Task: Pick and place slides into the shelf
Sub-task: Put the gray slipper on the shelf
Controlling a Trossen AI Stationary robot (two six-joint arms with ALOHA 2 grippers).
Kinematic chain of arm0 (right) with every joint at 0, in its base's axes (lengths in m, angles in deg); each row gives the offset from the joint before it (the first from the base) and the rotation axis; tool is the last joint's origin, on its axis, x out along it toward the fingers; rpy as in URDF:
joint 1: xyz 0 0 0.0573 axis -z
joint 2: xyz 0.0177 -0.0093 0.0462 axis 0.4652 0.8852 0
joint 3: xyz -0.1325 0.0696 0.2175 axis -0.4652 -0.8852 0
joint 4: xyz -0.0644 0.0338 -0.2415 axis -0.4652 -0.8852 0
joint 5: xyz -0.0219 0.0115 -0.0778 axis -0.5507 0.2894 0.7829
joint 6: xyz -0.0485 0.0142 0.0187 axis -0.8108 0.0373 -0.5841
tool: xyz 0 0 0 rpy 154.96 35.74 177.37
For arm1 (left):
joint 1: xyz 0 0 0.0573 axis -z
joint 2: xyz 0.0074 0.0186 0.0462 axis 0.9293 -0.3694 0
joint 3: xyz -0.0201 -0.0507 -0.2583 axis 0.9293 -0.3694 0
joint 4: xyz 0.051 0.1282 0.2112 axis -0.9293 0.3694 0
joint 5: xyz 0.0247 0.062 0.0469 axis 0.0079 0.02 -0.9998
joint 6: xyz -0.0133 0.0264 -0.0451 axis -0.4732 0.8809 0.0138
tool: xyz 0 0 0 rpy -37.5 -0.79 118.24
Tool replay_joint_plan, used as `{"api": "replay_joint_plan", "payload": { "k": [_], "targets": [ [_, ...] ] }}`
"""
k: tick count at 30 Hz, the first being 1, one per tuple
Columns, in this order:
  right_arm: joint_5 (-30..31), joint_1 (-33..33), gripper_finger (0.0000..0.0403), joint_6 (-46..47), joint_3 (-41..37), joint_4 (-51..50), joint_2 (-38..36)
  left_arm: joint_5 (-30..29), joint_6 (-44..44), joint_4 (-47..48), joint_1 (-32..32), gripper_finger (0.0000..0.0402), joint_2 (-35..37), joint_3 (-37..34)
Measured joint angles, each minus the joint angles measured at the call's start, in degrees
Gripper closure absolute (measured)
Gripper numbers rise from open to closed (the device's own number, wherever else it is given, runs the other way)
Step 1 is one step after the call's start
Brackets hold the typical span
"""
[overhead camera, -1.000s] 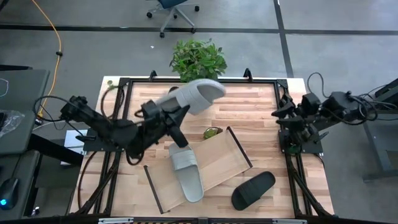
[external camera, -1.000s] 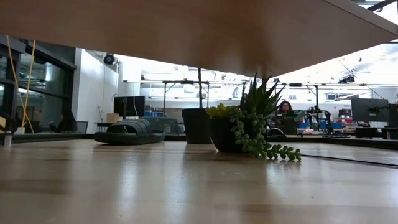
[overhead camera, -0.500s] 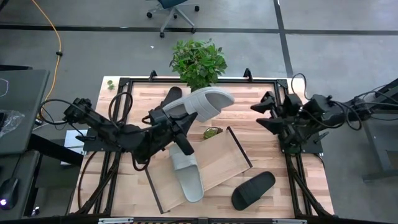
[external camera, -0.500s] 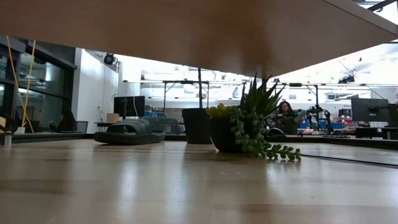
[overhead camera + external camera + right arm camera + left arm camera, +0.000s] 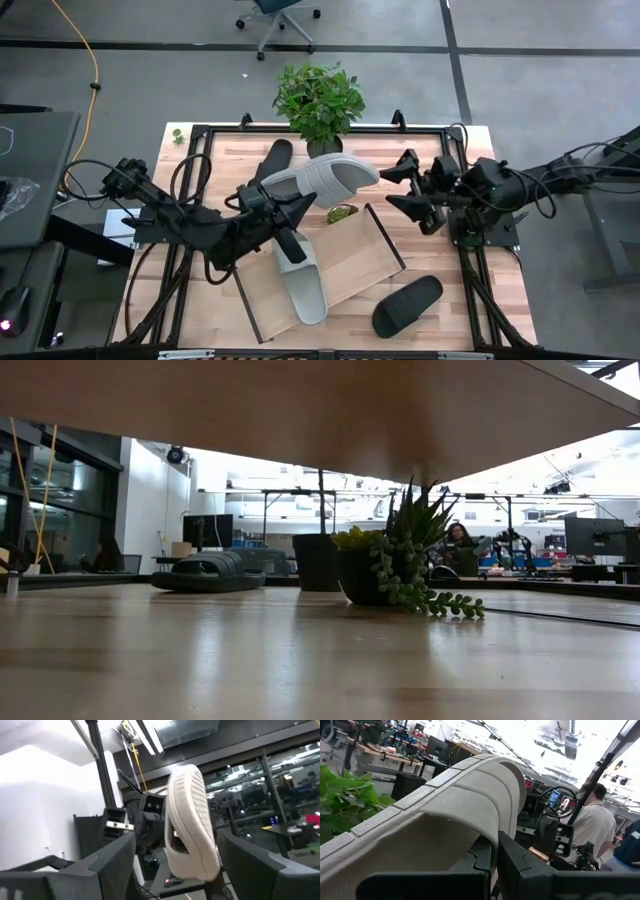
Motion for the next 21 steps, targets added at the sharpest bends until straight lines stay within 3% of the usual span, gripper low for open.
{"api": "replay_joint_plan", "payload": {
  "k": [13,21],
  "targets": [
    [-0.88,0.75,0.0135,-7.01,16.77,-11.82,9.91,0.55,0.02,1.45,0.00,0.0401,-0.07,0.00],
    [-1.10,2.04,0.0184,-6.76,19.31,-15.13,11.45,1.37,0.90,1.47,0.00,0.0401,0.00,0.00]
  ]
}}
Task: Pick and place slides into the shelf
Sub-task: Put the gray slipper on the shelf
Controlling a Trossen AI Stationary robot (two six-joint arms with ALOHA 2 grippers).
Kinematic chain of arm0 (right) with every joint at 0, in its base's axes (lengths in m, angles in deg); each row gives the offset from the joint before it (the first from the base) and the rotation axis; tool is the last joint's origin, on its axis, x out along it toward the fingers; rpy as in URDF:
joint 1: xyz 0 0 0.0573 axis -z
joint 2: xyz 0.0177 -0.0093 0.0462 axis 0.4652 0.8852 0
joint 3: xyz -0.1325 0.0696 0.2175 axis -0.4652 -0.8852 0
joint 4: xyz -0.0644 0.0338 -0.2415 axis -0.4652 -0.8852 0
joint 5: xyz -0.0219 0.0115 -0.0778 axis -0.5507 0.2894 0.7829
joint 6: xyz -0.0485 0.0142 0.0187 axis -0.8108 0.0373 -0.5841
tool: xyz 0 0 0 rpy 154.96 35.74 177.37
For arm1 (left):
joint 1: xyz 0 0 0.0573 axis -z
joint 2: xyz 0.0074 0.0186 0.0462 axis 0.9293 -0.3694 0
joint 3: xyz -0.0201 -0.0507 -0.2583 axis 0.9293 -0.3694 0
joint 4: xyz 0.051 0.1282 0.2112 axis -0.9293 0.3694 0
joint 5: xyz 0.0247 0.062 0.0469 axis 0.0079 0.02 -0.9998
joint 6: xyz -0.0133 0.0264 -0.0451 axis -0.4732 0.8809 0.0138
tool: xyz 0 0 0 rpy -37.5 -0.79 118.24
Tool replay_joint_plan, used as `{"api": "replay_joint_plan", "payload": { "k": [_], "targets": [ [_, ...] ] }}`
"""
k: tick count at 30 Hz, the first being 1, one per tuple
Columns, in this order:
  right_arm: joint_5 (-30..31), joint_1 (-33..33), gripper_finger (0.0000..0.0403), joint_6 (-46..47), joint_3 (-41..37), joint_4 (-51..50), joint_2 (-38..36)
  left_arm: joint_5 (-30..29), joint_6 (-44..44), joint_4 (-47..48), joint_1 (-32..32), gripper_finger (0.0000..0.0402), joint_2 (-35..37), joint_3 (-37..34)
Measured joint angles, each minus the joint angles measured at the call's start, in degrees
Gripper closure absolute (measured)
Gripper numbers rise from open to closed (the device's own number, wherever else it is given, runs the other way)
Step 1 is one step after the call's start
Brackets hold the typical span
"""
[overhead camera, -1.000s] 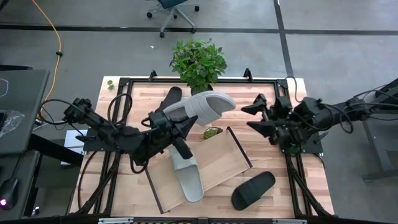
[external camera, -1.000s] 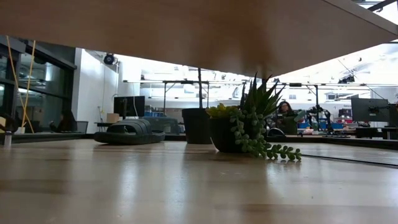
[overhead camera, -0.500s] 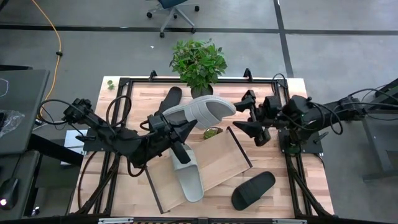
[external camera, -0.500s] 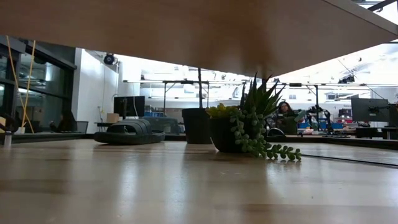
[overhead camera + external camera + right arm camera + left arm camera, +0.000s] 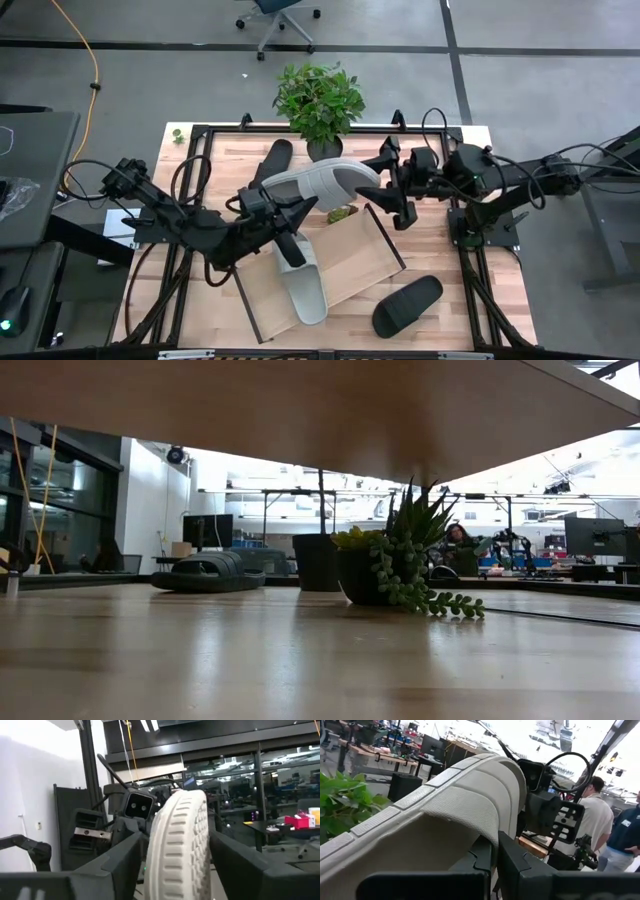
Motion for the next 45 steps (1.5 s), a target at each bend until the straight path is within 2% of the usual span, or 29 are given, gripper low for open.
{"api": "replay_joint_plan", "payload": {
  "k": [6,15,19,25,28,32,39,45],
  "targets": [
    [0.92,0.00,0.0261,0.04,-0.02,-0.29,-0.02,0.02,2.02,-0.07,0.00,0.0401,0.00,0.00],
    [6.29,-0.02,0.0383,-1.12,-0.09,-1.58,-0.40,0.64,5.42,-0.21,-0.04,0.0400,0.03,0.00],
    [10.34,-0.28,0.0387,-3.59,-0.09,-3.84,-1.98,3.30,8.71,-0.12,-0.22,0.0382,0.13,0.60],
    [15.68,-0.22,0.0384,-6.22,-0.11,-9.77,-6.01,6.37,17.74,-0.27,0.08,0.0328,0.42,4.37],
    [15.76,-0.15,0.0389,-7.13,-0.26,-15.19,-8.12,6.91,22.99,1.60,0.03,0.0304,0.39,7.16],
    [12.48,-0.24,0.0386,-6.35,-0.24,-18.46,-10.92,6.36,23.68,13.89,-0.10,0.0280,0.48,12.57],
    [9.16,-0.17,0.0387,-5.92,-0.23,-22.28,-14.51,6.44,8.95,42.24,-0.08,0.0250,0.63,22.37],
    [2.09,-0.22,0.0387,-4.74,0.16,-23.00,-15.63,13.95,-1.01,56.98,-0.04,0.0238,0.66,26.88]
  ]
}}
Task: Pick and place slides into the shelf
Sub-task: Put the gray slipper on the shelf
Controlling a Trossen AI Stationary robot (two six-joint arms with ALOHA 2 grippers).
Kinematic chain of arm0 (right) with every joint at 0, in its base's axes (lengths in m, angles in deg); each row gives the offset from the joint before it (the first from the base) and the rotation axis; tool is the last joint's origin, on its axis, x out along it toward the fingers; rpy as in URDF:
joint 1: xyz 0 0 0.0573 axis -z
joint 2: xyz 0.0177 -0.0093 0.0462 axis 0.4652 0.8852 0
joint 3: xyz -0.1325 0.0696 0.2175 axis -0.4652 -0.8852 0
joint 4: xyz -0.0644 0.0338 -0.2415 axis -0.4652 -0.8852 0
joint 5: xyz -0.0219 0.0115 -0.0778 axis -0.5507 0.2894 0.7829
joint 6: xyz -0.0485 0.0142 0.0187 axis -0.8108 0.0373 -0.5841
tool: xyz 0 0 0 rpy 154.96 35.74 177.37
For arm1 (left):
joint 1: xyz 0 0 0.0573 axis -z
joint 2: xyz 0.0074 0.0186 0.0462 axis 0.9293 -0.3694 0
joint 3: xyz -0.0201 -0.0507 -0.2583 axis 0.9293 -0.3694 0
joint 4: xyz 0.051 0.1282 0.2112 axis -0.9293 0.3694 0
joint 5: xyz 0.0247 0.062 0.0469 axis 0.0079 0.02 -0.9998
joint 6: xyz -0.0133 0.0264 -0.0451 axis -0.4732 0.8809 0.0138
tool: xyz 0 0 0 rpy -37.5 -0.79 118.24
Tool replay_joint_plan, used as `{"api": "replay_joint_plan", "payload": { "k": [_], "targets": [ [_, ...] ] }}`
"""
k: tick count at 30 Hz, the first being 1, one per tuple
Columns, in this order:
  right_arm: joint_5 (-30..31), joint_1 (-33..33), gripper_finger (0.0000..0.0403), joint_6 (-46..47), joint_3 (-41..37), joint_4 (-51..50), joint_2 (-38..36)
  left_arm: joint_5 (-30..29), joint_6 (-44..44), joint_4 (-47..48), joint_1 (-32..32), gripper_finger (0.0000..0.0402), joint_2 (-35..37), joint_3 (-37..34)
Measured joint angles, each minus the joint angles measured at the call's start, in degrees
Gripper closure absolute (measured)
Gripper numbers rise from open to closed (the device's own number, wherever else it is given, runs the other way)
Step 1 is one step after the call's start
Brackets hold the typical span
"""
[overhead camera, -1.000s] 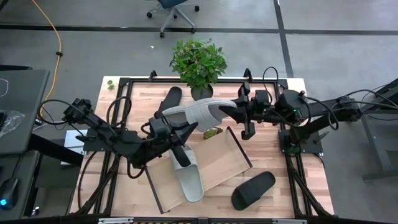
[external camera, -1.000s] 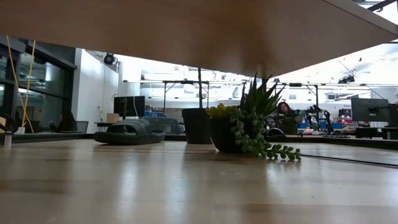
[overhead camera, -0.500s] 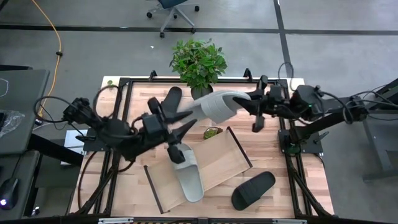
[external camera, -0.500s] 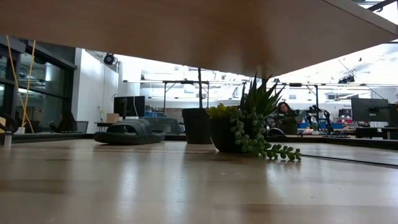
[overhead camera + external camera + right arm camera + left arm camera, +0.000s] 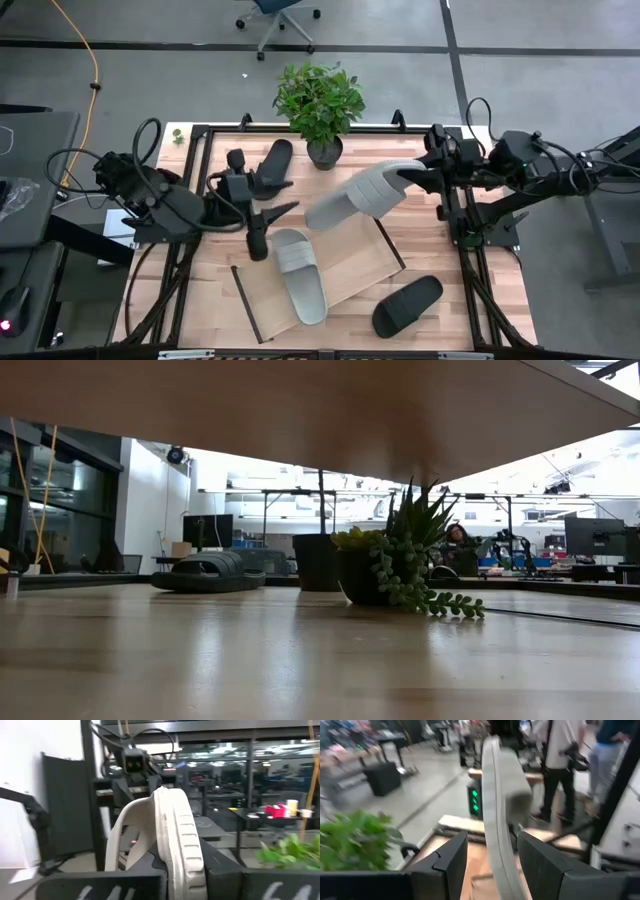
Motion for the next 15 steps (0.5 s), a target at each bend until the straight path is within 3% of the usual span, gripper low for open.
{"api": "replay_joint_plan", "payload": {
  "k": [7,12,15],
  "targets": [
    [-5.19,0.02,0.0388,1.43,2.90,-3.63,2.37,1.21,-9.70,10.94,-0.53,0.0245,-0.04,0.29],
    [-8.28,0.02,0.0388,1.37,6.31,-7.67,5.98,10.09,-14.85,14.65,-3.95,0.0245,-0.09,0.29],
    [-9.71,0.02,0.0388,1.28,8.38,-11.15,8.22,12.52,-15.12,14.59,-5.31,0.0245,-0.09,0.29]
  ]
}}
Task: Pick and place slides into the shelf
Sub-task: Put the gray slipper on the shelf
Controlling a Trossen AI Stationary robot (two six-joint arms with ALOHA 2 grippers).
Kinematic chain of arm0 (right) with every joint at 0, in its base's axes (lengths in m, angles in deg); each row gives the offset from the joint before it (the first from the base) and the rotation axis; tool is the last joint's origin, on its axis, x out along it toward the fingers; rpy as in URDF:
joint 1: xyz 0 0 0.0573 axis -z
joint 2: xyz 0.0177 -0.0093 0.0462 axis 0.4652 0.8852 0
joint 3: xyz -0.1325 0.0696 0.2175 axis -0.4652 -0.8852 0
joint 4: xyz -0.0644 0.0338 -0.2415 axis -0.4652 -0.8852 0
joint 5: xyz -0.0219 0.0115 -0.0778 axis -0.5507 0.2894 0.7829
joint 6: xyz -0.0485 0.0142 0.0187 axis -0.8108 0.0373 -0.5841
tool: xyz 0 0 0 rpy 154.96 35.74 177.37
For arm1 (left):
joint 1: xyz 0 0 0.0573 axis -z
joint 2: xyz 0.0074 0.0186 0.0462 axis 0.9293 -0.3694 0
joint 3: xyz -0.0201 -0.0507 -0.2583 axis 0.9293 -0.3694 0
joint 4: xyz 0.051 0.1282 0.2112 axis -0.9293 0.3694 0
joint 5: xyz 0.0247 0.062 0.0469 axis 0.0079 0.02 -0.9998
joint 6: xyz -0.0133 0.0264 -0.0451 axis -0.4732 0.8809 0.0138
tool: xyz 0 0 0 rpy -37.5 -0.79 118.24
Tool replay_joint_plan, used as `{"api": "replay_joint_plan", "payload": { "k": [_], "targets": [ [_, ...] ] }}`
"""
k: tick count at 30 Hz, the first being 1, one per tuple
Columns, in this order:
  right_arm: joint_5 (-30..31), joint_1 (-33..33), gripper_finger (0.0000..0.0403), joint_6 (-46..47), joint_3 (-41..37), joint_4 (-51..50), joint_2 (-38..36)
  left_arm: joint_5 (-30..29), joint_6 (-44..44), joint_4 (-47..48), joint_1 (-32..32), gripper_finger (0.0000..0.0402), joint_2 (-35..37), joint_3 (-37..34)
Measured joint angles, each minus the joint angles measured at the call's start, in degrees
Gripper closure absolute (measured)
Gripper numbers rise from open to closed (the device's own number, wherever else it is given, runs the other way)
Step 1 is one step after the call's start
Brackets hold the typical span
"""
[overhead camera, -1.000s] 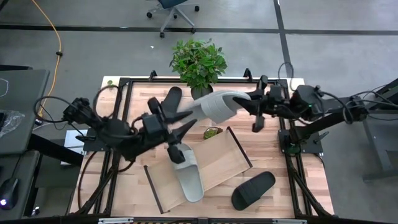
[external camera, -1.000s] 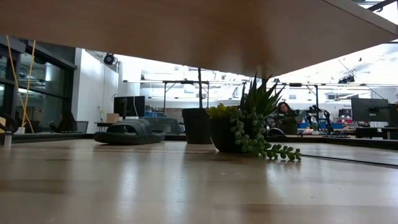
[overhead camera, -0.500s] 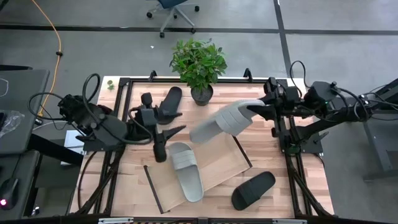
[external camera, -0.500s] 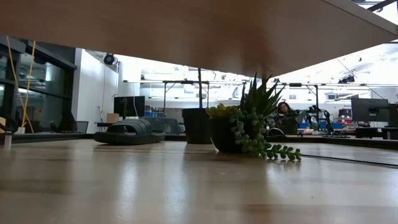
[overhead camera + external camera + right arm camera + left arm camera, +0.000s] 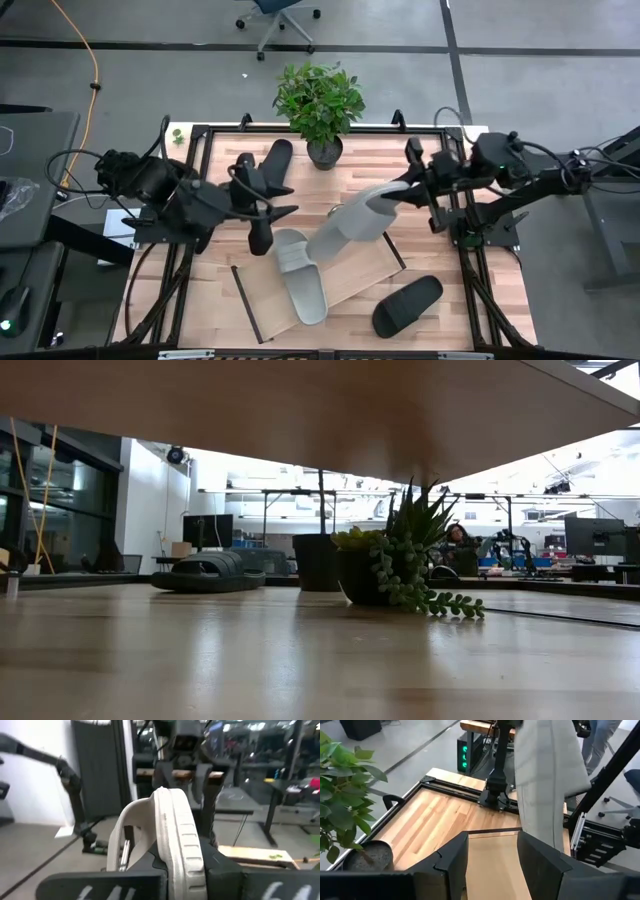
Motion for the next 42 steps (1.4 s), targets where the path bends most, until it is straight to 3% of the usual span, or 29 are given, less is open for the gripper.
{"api": "replay_joint_plan", "payload": {
  "k": [4,9,18,25,42],
  "targets": [
    [-1.83,0.24,0.0388,0.14,3.66,-3.86,2.91,4.27,0.05,0.07,-2.16,0.0245,0.00,0.00],
    [-1.86,0.26,0.0388,-1.04,8.23,-8.82,7.00,15.19,0.19,-0.36,-7.25,0.0245,-0.44,0.00],
    [-3.74,1.07,0.0388,-1.58,14.15,-15.82,14.01,26.24,5.87,-6.62,-13.34,0.0245,-0.39,0.00],
    [-4.03,2.00,0.0388,-1.53,15.83,-16.71,17.38,32.87,7.40,-6.01,-16.68,0.0245,-0.42,-0.02],
    [-6.79,7.62,0.0388,-2.22,20.88,-17.00,23.73,42.42,15.36,-4.20,-24.92,0.0245,-0.81,-0.04]
  ]
}}
